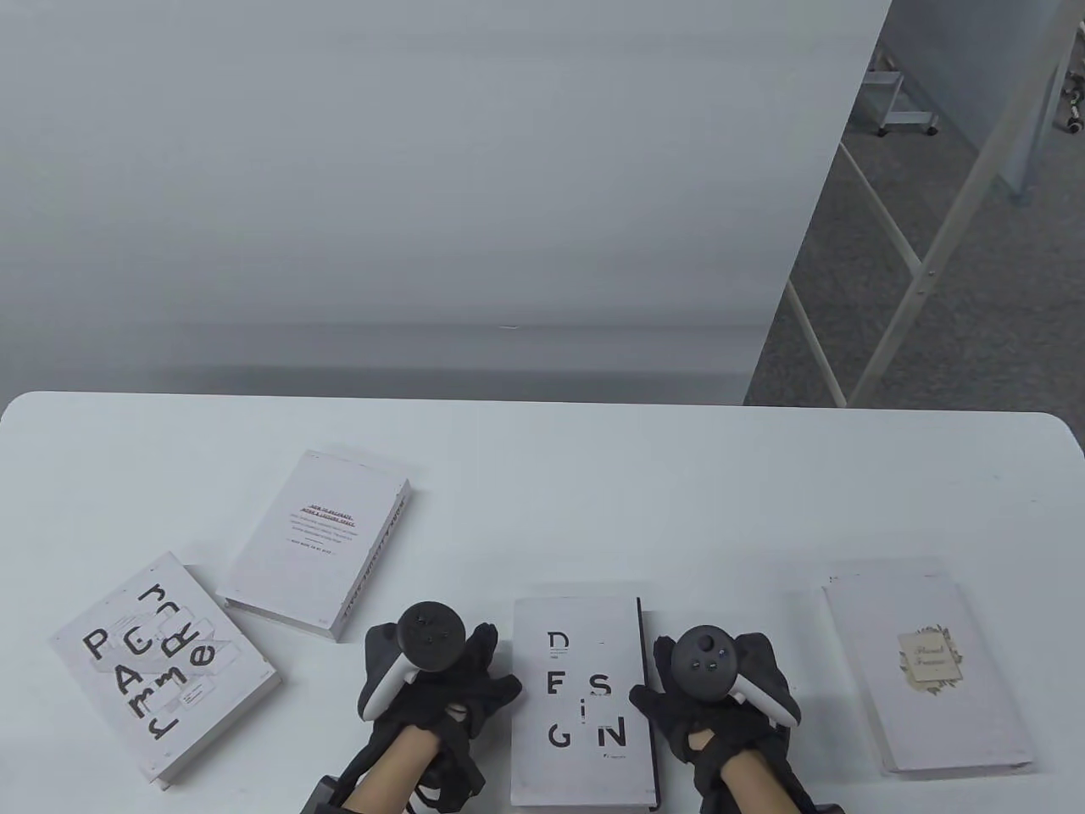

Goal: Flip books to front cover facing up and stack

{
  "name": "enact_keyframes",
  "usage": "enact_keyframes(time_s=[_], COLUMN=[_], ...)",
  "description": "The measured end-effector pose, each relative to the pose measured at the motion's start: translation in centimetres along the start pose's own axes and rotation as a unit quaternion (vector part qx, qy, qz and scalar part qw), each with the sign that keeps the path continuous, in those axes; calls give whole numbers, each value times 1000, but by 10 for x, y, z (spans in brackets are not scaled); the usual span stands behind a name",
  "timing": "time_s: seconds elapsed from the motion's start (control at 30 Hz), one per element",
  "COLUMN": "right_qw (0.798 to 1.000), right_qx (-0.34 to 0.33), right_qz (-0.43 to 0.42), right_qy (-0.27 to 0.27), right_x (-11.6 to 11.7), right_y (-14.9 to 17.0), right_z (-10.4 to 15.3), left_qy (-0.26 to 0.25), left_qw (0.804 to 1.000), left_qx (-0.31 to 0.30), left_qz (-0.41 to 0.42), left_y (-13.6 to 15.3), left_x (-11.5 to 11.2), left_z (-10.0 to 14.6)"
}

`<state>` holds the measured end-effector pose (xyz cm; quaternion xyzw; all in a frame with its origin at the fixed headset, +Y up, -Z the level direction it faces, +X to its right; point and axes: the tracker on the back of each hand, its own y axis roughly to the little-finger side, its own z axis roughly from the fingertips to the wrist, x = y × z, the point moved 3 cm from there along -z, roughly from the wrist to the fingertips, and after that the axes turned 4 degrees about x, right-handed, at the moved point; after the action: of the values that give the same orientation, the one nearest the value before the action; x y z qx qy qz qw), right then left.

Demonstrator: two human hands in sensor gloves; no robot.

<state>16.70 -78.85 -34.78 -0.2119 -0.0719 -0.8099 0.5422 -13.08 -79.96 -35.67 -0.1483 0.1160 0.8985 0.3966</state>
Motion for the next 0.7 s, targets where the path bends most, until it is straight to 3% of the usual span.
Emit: enact_keyframes(time_s=[0.33, 0.7], right_qw=[999, 994], right_qx=[-15, -5], right_qz=[-27, -97], right_qy=[-35, -38], right_x=[7, 8], right_y=[-1, 8], right_z=[-4, -6], left_qy=[25, 46], left_qw=[997, 992], left_qx=[-9, -15], left_qz=[71, 115], left_y=[7, 8], left_x=[-12, -22], left_z=[-6, -8])
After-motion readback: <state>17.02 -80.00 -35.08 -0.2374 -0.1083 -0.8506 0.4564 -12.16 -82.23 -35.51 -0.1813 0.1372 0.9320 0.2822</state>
